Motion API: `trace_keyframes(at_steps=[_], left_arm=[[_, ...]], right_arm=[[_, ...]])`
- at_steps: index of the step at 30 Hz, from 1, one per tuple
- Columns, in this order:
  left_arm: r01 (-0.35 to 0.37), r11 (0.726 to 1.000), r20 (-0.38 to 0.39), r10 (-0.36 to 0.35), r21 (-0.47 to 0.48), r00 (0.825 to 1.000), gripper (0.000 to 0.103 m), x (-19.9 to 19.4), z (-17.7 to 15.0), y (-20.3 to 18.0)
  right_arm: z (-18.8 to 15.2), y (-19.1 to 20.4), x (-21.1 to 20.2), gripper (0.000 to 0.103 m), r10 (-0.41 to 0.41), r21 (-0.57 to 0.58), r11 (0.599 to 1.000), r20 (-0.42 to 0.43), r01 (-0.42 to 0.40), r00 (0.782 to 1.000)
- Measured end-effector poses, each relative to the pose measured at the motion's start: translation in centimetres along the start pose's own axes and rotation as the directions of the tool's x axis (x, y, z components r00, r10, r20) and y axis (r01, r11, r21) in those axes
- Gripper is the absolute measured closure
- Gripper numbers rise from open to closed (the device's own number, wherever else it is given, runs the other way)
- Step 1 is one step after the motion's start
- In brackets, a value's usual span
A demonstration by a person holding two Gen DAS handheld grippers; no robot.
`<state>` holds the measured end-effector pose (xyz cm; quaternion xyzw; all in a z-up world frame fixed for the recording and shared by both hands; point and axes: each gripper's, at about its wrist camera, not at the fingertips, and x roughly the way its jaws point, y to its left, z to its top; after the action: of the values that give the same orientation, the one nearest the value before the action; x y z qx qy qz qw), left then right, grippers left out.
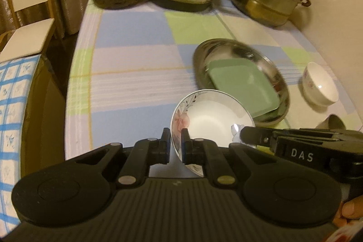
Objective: Organize plates and bowls
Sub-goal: 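Carry the floral saucer with the left gripper and lower it onto the green tray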
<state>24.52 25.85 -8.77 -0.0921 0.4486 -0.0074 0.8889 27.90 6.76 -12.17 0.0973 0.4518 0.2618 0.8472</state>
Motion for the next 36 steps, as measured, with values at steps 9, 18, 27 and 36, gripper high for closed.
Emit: trace_keyframes(at_steps=[9, 18, 27, 36], left_arm=[[0.069, 0.996, 0.003, -0.070, 0.062, 0.998, 0.095, 2.3, 2.6, -3.6], [0.111, 0.988, -0.026, -0.109, 0.109, 0.994, 0.095, 6.6, 4.7, -6.6], [0.108, 0.986, -0.067, -0.100, 0.125, 0.993, 0.095, 10.4, 5.9, -8.0], [0.089, 0.989, -0.091, -0.079, 0.114, 0.993, 0.095, 12.3, 6.7, -7.7]], right_arm=[[2.0, -3.2, -1.7, 0.096, -0.062, 0.061, 0.996, 0.038, 0.059, 0.997], [4.0, -7.2, -1.1, 0.096, -0.141, 0.097, 0.986, 0.043, 0.136, 0.989], [5.8, -10.3, 1.5, 0.096, -0.179, 0.112, 0.978, 0.023, 0.176, 0.984], [6.9, -11.2, 3.8, 0.096, -0.182, 0.102, 0.978, -0.005, 0.181, 0.983]])
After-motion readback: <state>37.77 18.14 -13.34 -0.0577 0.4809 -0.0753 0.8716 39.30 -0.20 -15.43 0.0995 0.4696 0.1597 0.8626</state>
